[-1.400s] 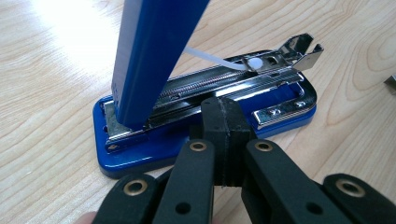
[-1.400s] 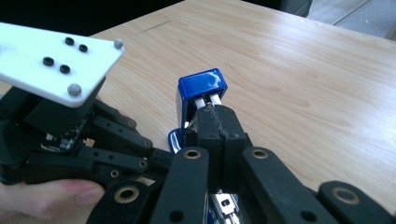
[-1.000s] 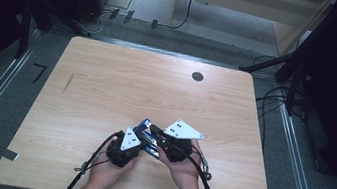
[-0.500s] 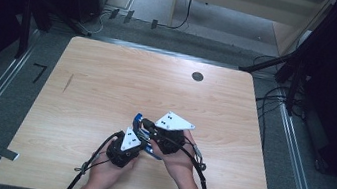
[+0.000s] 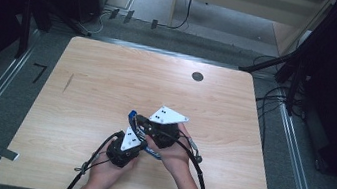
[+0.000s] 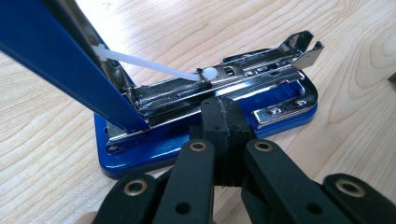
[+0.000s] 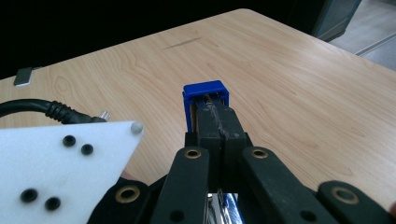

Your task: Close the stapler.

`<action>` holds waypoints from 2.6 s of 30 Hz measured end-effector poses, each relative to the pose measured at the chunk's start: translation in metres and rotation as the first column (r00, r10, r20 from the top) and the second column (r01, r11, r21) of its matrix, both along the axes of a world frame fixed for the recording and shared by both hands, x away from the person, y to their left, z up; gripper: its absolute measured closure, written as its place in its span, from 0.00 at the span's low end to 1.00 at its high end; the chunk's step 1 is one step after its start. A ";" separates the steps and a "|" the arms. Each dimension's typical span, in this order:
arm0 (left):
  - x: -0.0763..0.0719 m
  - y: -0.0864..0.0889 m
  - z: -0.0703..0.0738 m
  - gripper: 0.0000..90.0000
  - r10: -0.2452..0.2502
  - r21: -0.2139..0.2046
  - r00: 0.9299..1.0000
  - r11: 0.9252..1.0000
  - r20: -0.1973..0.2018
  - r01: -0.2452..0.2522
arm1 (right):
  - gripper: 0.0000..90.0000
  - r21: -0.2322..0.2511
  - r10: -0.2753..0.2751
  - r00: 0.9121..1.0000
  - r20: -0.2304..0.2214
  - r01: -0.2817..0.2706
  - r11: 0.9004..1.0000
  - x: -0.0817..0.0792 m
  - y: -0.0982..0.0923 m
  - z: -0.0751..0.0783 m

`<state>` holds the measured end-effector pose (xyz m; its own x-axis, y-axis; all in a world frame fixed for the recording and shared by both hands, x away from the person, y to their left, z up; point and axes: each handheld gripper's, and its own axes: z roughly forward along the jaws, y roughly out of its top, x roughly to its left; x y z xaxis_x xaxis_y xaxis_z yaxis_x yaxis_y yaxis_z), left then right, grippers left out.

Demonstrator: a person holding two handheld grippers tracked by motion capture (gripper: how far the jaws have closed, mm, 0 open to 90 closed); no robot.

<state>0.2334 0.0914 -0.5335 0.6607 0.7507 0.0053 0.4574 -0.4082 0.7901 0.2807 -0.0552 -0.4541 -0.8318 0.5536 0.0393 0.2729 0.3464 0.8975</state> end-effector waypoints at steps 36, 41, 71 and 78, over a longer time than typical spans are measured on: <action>0.000 0.000 0.000 1.00 -0.005 0.010 1.000 1.000 -0.001 0.005 | 1.00 -0.046 0.107 0.987 -0.116 -0.113 0.993 0.036 0.033 -0.028; 0.000 0.001 0.000 1.00 -0.005 0.009 1.000 1.000 -0.001 0.005 | 1.00 -0.080 0.104 0.983 -0.153 -0.118 0.990 0.040 0.038 -0.036; 0.000 0.001 0.000 1.00 0.000 -0.004 1.000 1.000 -0.007 0.000 | 1.00 -0.168 0.065 0.975 -0.210 -0.102 0.981 0.045 0.049 -0.040; 0.000 0.001 0.000 1.00 0.003 -0.002 1.000 1.000 -0.007 -0.003 | 0.99 -0.141 0.034 0.981 -0.191 -0.061 0.988 0.042 0.033 -0.031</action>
<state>0.2337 0.0925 -0.5332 0.6582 0.7528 -0.0009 0.4640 -0.4047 0.7879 0.3228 -0.0225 -0.4851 -0.8428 0.5249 0.1187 0.4114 0.4862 0.7710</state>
